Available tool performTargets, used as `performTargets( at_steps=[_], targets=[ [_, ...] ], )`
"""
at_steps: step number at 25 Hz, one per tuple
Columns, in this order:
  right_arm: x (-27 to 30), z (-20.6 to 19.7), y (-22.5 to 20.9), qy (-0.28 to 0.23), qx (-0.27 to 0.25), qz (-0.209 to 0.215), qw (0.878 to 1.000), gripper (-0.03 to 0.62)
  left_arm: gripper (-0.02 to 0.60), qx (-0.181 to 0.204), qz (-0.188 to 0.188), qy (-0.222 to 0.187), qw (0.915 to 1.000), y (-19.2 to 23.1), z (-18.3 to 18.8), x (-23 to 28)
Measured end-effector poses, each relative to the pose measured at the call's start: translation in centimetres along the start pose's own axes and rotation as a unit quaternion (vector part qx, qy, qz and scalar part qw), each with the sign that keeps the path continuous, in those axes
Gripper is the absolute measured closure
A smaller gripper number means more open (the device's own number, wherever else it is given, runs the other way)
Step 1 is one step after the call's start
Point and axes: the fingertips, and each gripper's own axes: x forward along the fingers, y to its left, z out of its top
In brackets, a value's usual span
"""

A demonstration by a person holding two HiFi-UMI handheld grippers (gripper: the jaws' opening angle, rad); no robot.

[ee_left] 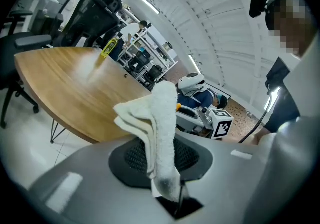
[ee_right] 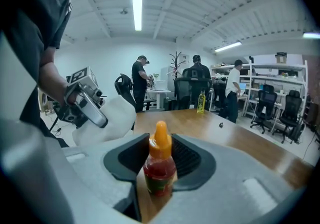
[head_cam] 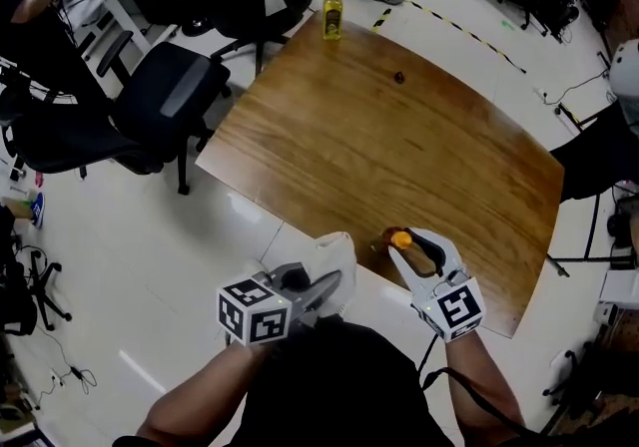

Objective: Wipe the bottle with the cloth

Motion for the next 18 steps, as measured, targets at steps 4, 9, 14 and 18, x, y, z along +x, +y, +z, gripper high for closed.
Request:
performTargets(
  at_steps=[4,9,14,18],
  targets=[
    [0.2,0.3,0.0,-0.009,0.012,0.0,1.0,0.468,0.479,-0.008,-0.004,0.005,0.9999,1.0,-0.1,-0.1],
    [0.8,-0.3,-0.2,0.016,0.001,-0.003,1.0,0.456,0.479,-0.01,-0.018,0.009,0.9998,1.2,-0.1,0.2],
    [0.7,0.1,-0.7,0.006,0.032,0.0,0.999,0.457,0.479,-0.02,-0.038,0.002,0.9991,0.8,0.0,1.3],
    [0.7,0.4,-0.9,0.005,0.049,0.002,0.999,0.457,0.48,-0.03,-0.074,-0.006,0.9968,0.7,-0.6,2.4]
  ],
)
